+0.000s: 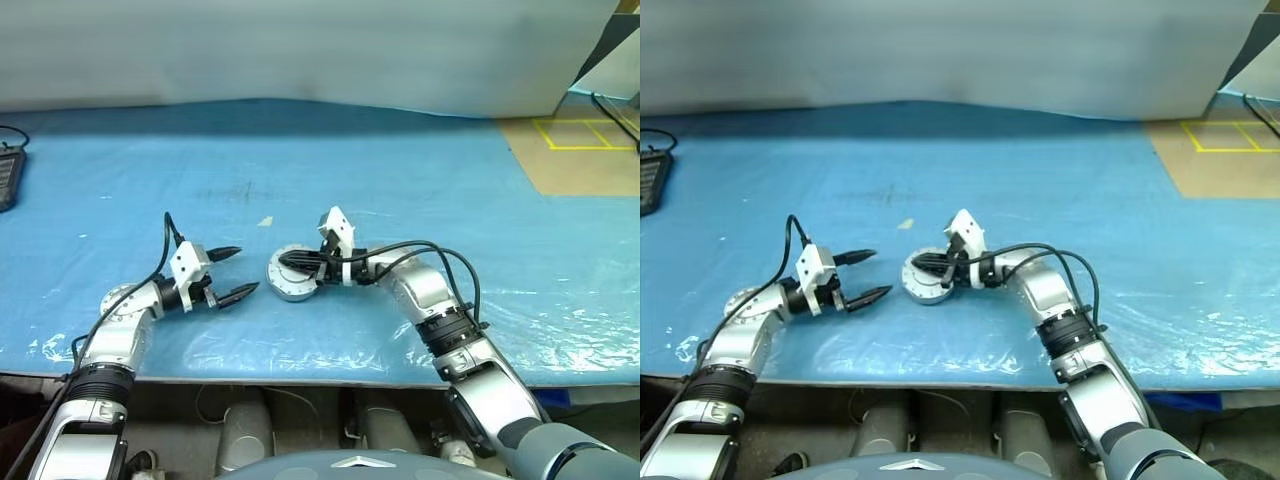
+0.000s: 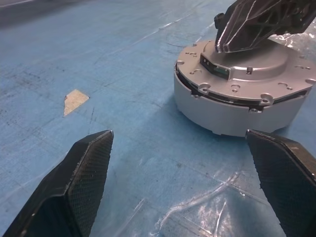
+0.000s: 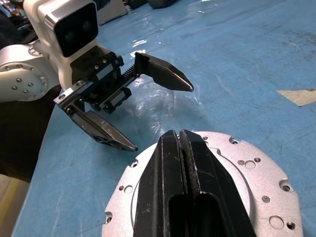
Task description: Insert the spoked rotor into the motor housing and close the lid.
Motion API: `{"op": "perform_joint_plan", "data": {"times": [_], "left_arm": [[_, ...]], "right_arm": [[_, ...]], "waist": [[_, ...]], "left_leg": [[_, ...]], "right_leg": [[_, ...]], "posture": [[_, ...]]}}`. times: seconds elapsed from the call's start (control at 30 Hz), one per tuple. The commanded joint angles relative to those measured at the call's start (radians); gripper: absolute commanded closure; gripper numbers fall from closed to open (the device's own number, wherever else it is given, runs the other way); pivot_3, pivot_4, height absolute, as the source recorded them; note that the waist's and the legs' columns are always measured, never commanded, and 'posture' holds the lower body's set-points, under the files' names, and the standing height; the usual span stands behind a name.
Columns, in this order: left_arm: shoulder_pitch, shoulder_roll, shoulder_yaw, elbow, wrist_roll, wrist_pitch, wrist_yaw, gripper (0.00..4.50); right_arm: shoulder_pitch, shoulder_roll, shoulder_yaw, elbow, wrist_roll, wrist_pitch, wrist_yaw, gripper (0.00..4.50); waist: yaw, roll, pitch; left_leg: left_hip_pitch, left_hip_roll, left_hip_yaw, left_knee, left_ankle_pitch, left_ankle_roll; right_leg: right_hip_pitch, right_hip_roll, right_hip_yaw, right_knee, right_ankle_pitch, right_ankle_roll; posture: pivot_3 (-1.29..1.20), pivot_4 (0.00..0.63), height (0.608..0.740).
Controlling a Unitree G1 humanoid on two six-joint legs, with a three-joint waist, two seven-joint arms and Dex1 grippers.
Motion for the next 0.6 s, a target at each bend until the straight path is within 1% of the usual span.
{"op": "perform_joint_plan", "data": {"times": [0.03, 0.1, 0.17, 0.33, 0.4, 0.5, 0.6], "left_arm": [[-0.005, 0.000, 0.004, -0.029, -0.005, -0.002, 0.004, 0.00], [-0.009, -0.003, 0.002, -0.025, -0.002, -0.004, 0.006, 0.00], [-0.014, -0.005, 0.001, -0.022, -0.001, -0.004, 0.007, 0.00], [-0.019, -0.008, 0.001, -0.017, 0.003, -0.007, 0.006, 0.00], [-0.019, -0.009, 0.001, -0.016, 0.004, -0.008, 0.006, 0.00], [-0.019, -0.010, 0.001, -0.014, 0.004, -0.008, 0.005, 0.00], [-0.020, -0.009, 0.003, -0.014, 0.002, -0.004, 0.001, 0.00]], "right_arm": [[0.030, -0.026, 0.006, 0.036, -0.040, 0.003, -0.011, 4.29], [0.024, -0.031, 0.000, 0.027, -0.042, -0.009, -0.018, 3.85], [0.021, -0.037, -0.006, 0.009, -0.049, -0.042, -0.029, 3.28], [0.034, -0.032, -0.047, -0.093, -0.009, -0.102, -0.020, 1.55], [0.042, -0.045, -0.039, -0.123, -0.016, -0.115, -0.004, 1.55], [0.046, -0.066, -0.014, -0.129, -0.051, -0.145, 0.007, 1.55], [0.049, -0.069, -0.009, -0.137, -0.055, -0.147, 0.017, 1.55]], "waist": [[0.000, 0.000, 0.000], [0.000, 0.000, 0.000], [0.001, 0.000, 0.000], [0.000, 0.000, 0.000], [-0.002, 0.000, 0.000], [-0.002, 0.000, 0.000], [-0.002, 0.000, 0.000]], "left_leg": [[0.000, 0.000, -0.001, 0.000, 0.000, 0.000], [0.000, 0.000, -0.001, 0.000, 0.000, 0.000], [0.000, 0.000, -0.001, 0.000, 0.000, 0.000], [-0.005, 0.000, 0.000, -0.001, 0.000, 0.000], [-0.008, 0.000, 0.001, -0.001, 0.000, 0.000], [-0.011, 0.000, 0.002, -0.002, 0.000, -0.002], [-0.013, 0.001, 0.003, -0.002, 0.000, -0.002]], "right_leg": [[0.000, 0.000, 0.000, 0.000, 0.000, 0.000], [0.000, 0.000, 0.000, 0.000, 0.000, 0.000], [0.000, 0.000, 0.000, 0.000, 0.000, 0.000], [-0.004, 0.000, 0.000, -0.001, 0.000, 0.000], [-0.007, 0.000, 0.000, -0.001, 0.003, -0.005], [-0.010, 0.001, 0.000, -0.001, 0.002, -0.007], [-0.012, 0.002, 0.000, -0.001, 0.002, -0.007]], "posture": [[0.00, 0.150, 0.740], [0.00, 0.150, 0.740], [0.00, 0.150, 0.740], [0.00, 0.150, 0.740], [0.00, 0.150, 0.740], [0.00, 0.150, 0.740], [0.00, 0.150, 0.740]]}}
